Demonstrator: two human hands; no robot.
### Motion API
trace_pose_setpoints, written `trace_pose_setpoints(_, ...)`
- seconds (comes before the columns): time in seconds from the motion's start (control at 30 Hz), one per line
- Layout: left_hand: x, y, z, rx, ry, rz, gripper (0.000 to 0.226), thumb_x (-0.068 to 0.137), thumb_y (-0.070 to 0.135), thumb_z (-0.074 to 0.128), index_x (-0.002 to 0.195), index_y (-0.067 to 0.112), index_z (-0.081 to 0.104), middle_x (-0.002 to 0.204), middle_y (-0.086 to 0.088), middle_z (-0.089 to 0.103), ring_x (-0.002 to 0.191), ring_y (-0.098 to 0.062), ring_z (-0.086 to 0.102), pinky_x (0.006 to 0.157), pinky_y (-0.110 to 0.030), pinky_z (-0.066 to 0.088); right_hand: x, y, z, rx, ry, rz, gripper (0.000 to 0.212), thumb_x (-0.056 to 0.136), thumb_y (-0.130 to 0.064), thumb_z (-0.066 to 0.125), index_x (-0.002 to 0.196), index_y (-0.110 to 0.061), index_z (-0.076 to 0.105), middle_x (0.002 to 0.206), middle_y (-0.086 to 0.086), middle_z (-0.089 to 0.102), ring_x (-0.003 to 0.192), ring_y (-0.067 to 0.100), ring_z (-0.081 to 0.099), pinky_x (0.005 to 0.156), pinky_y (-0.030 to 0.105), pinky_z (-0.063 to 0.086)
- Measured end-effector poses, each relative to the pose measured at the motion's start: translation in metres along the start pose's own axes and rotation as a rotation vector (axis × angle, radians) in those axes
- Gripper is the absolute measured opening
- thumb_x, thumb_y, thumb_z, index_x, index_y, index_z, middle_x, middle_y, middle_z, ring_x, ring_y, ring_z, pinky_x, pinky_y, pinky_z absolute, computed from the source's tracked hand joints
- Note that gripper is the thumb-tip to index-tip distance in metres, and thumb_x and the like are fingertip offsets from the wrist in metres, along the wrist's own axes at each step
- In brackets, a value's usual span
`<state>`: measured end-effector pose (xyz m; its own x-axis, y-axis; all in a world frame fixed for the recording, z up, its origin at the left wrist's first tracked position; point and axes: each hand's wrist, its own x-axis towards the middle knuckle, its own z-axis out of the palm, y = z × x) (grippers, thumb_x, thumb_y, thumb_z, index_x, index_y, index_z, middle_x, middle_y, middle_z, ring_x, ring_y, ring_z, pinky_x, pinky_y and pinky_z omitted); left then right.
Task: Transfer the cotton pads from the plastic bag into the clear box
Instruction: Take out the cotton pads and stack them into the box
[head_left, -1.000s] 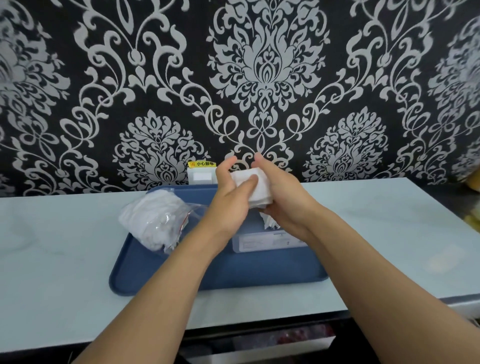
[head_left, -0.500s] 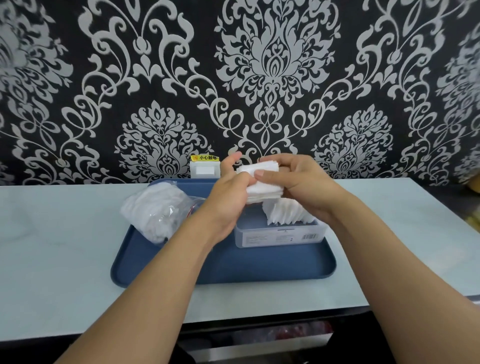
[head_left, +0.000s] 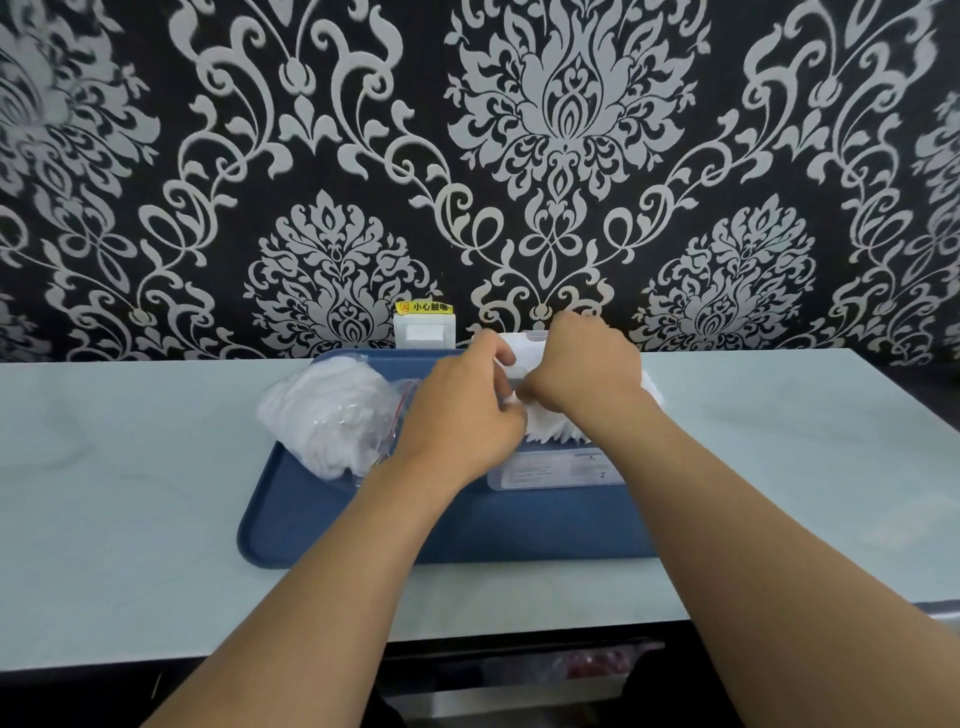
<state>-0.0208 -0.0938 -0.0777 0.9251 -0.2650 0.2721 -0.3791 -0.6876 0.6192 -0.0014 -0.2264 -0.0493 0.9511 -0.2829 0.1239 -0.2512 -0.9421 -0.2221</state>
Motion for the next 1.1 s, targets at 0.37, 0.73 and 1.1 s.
trace_pose_setpoints(0.37,0.002,-0.001,0.004,0.327,-0.371,0.048,0.035,0.090,0.018,0.047,0.120,0.021,0.065,0.115,-0.006,0.066,0.099,-0.027,0.060,0.072,-0.033,0.042,-0.002,0.019,-0.002,0.384,0.126,-0.065,0.049,0.077,-0.055,0.073,0.090,-0.008,0.065,0.080,0.003,0.067,0.077,0.024,0.064,0.066,0.035,0.053)
trace_pose_setpoints(0.73,0.003,-0.002,0.002,0.264,-0.387,0.042,0.029,0.081,0.015,0.045,0.093,0.022,0.071,0.101,-0.001,0.069,0.108,-0.026,0.052,0.085,-0.042,0.051,-0.018,0.040,-0.004,0.771,-0.335,-0.167,0.021,0.089,0.004,0.053,0.084,0.005,0.074,0.075,0.013,0.075,0.066,0.021,0.068,0.064,0.032,0.056)
trace_pose_setpoints(1.1,-0.008,-0.003,-0.008,0.289,-0.240,0.144,0.021,0.090,0.023,0.049,0.088,0.022,0.070,0.089,-0.001,0.068,0.089,-0.030,0.064,0.075,-0.043,0.055,-0.039,0.030,-0.024,0.848,-0.223,-0.202,0.026,0.091,0.001,0.050,0.083,-0.004,0.073,0.070,0.019,0.072,0.050,0.020,0.063,0.051,0.029,0.052)
